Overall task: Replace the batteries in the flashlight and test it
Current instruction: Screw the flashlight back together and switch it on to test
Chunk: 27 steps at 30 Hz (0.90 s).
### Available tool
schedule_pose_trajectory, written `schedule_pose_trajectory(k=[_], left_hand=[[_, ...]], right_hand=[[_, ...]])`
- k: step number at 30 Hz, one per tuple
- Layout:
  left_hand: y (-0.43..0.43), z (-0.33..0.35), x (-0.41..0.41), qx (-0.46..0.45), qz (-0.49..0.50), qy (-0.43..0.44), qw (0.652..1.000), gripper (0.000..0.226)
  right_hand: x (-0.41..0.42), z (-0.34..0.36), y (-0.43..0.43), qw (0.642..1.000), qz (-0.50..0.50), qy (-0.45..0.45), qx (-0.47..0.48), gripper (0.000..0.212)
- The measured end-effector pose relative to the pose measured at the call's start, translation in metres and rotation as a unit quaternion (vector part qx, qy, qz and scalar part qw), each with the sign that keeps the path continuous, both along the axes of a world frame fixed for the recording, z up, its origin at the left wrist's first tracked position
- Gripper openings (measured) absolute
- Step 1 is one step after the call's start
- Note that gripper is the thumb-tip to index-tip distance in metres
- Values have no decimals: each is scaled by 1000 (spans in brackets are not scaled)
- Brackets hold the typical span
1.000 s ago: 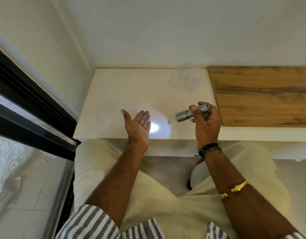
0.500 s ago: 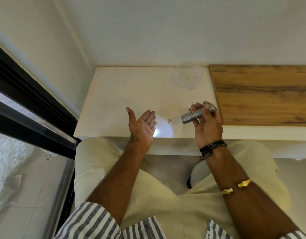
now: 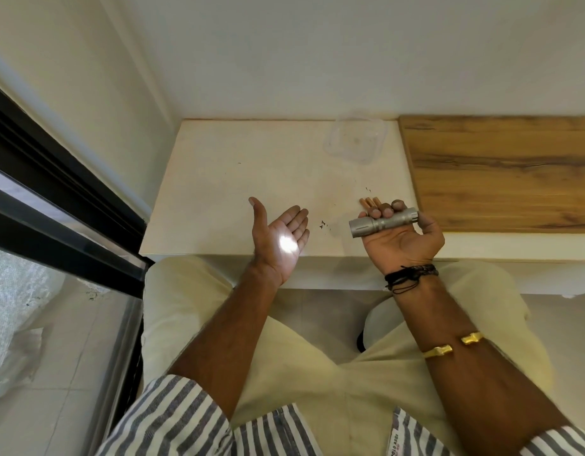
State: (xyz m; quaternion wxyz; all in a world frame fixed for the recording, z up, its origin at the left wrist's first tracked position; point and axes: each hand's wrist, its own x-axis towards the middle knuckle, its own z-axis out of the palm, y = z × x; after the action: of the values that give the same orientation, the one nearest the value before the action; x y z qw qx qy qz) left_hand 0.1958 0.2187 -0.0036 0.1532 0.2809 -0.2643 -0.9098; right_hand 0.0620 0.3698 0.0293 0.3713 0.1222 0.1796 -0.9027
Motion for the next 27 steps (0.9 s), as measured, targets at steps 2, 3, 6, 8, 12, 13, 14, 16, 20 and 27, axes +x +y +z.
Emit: schedule_pose_trajectory(k=[2,3,6,8,12,13,14,16,20,27], left_hand=[[1,0,0,0,3,-2,1000,117],[1,0,-1,1,8,-3,1000,115],[2,-1,-1,-5,17,-4,1000,111],[2,-1,0,-8,21,-6,1000,110],[1,-2,-2,-55,21,-41,997,100],[2,-2,-3,-97,20,-70,993,89],[5,-2,-4,-159,20,-104,982,71],[9,-4,-6,-340,13,-179,923,35],[21,-8,-7,-535,-19,-207,819,37],[24,-10,-9,-588,-60,-198,782,42]], right_hand=[[0,1,0,1000,-5,-7,11,20],[0,0,-1,1000,-7,-11,15,19],[0,0,-2,999,-14,-19,24,17],[1,0,-3,999,-15,-19,32,17],[3,-2,-5,999,-20,-9,33,15],[3,-3,-5,999,-16,-7,34,16],[3,-4,-5,999,-7,-1,38,21],[2,-5,-6,998,24,21,60,28],[4,-9,-15,977,50,112,176,11],[21,-21,-28,852,113,340,381,37]])
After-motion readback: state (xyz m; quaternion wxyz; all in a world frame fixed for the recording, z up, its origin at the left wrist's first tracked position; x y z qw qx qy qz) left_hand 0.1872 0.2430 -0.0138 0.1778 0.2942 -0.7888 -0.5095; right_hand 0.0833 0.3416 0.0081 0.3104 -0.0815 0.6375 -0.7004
